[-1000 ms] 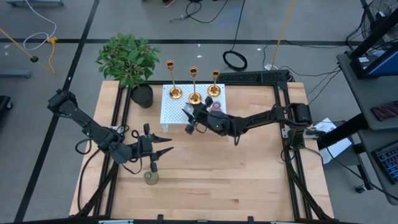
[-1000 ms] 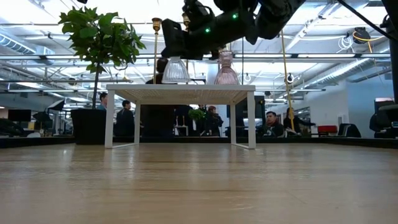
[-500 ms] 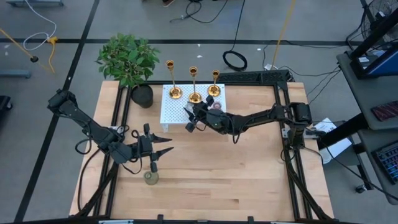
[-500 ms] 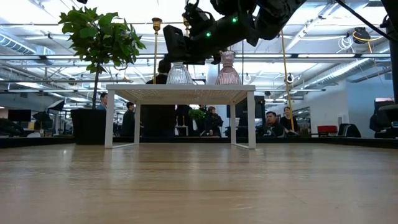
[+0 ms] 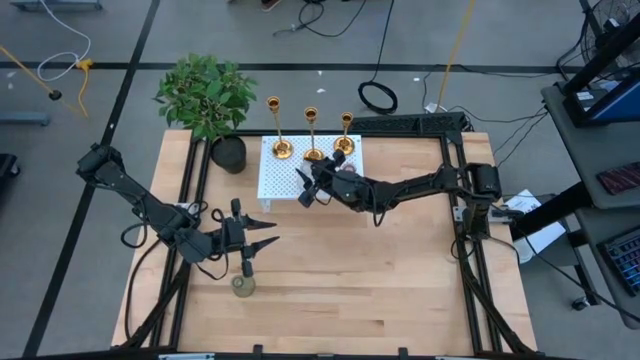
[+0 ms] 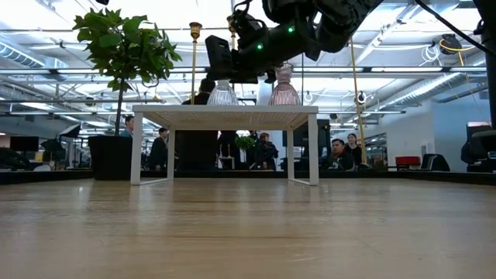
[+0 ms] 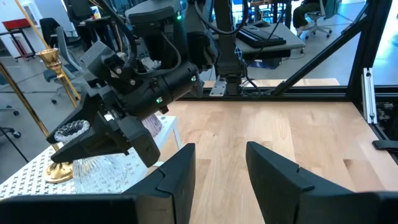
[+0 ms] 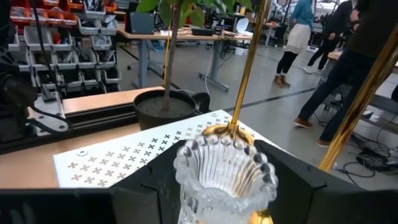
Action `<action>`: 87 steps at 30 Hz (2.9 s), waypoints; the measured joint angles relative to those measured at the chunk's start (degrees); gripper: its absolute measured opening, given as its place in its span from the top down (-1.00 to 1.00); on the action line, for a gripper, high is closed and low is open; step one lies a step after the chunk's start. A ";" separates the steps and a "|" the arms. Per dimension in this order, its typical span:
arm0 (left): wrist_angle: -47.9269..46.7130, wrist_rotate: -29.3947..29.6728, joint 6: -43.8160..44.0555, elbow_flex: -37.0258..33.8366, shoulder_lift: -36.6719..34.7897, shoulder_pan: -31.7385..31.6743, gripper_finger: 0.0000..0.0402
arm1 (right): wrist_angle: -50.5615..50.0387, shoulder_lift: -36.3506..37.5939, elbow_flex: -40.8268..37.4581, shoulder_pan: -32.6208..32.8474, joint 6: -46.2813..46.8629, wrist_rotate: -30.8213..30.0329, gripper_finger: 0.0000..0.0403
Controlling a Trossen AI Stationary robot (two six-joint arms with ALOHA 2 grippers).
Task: Pick & Place candle stick holders
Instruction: Put the right transparent candle holder on the shelf, then put the transparent candle holder on the shelf
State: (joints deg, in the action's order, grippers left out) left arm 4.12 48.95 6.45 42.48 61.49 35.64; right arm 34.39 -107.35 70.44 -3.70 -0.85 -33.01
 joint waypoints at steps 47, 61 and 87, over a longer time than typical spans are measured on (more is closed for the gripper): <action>-28.69 -3.94 39.32 0.00 -0.10 20.27 0.25 | -14.56 9.48 -0.05 10.89 -13.60 -0.85 -0.10; -34.03 -3.99 54.51 0.00 13.35 28.15 0.19 | -17.96 9.49 -0.05 11.67 -5.37 17.65 -0.10; -36.40 -5.32 67.16 -4.15 15.34 29.90 -0.60 | -18.10 9.49 -0.05 12.09 -3.25 21.35 -0.10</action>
State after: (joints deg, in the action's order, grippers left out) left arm -32.28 43.62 73.60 38.33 76.84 65.54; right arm 16.29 -97.86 70.39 8.38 -4.10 -11.66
